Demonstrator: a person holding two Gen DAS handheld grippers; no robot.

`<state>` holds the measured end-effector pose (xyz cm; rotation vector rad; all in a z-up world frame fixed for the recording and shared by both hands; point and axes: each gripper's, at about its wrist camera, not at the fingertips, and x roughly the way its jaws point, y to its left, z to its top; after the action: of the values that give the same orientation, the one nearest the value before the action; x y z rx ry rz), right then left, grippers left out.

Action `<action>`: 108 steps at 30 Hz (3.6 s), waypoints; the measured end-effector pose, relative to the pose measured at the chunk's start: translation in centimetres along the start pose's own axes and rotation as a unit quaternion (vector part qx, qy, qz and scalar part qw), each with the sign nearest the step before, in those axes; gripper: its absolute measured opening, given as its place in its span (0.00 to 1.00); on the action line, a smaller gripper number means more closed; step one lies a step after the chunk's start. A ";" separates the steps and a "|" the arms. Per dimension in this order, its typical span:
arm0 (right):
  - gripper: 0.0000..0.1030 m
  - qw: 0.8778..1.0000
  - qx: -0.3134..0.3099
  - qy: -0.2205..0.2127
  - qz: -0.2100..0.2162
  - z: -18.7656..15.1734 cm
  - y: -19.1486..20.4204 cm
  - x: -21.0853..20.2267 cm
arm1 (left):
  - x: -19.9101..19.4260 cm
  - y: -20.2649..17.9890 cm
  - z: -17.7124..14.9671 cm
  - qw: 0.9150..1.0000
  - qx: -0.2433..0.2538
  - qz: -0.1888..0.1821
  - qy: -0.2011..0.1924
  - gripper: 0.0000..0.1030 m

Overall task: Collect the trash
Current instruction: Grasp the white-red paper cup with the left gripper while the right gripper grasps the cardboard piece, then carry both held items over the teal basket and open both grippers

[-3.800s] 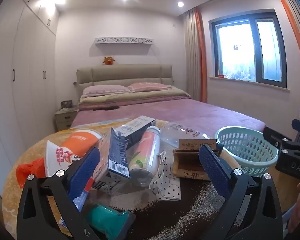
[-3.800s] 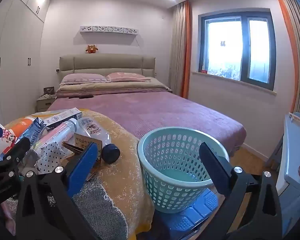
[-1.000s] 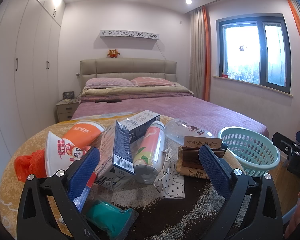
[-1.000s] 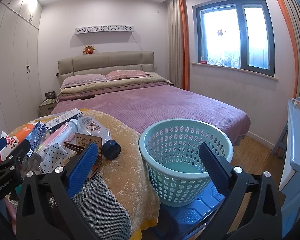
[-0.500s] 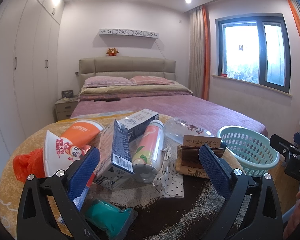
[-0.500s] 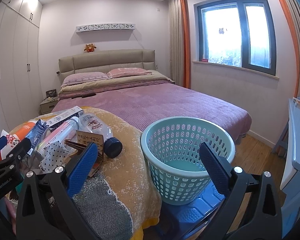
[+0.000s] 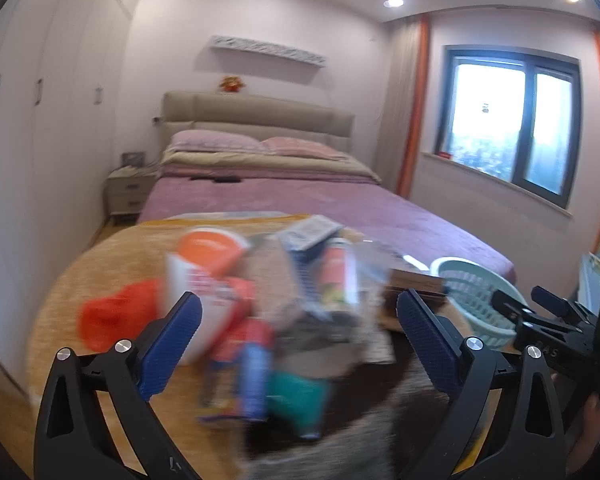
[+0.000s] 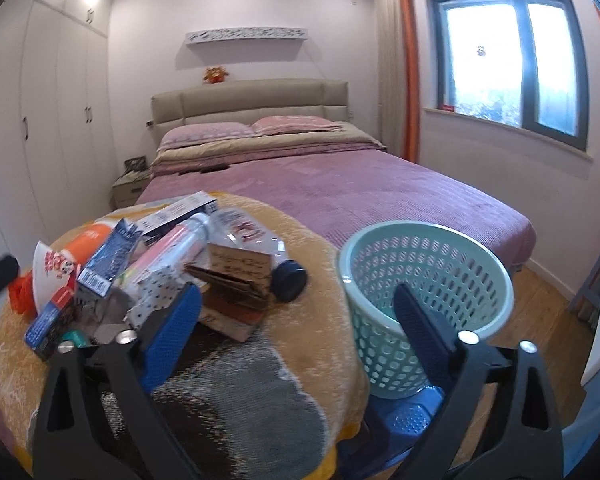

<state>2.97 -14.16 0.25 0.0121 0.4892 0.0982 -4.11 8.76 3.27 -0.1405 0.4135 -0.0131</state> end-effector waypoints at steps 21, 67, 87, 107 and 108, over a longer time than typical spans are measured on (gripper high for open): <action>0.61 0.999 -0.001 0.044 0.002 1.5 -0.7 4.8 | 7.8 8.3 1.6 0.992 -0.024 0.022 0.123 0.50; 0.58 0.983 -0.053 0.098 0.150 -1.0 2.5 4.6 | 8.2 6.8 -1.0 0.990 -0.048 -0.037 0.130 0.39; 0.18 0.971 -0.024 0.163 0.174 -0.8 1.8 10.3 | 6.2 6.1 0.3 0.993 -0.039 -0.031 0.110 0.34; 0.06 0.991 0.013 0.051 0.120 3.1 -4.6 3.8 | 5.4 -4.1 5.2 0.993 0.018 -0.101 0.054 0.34; 0.06 0.992 0.019 0.049 0.112 3.1 -5.5 3.7 | 6.0 -5.4 5.4 0.992 0.023 -0.113 0.057 0.34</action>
<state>8.19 -19.21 1.02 0.0992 0.5863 0.3104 3.60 3.85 6.50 -0.1416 0.5098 -0.2547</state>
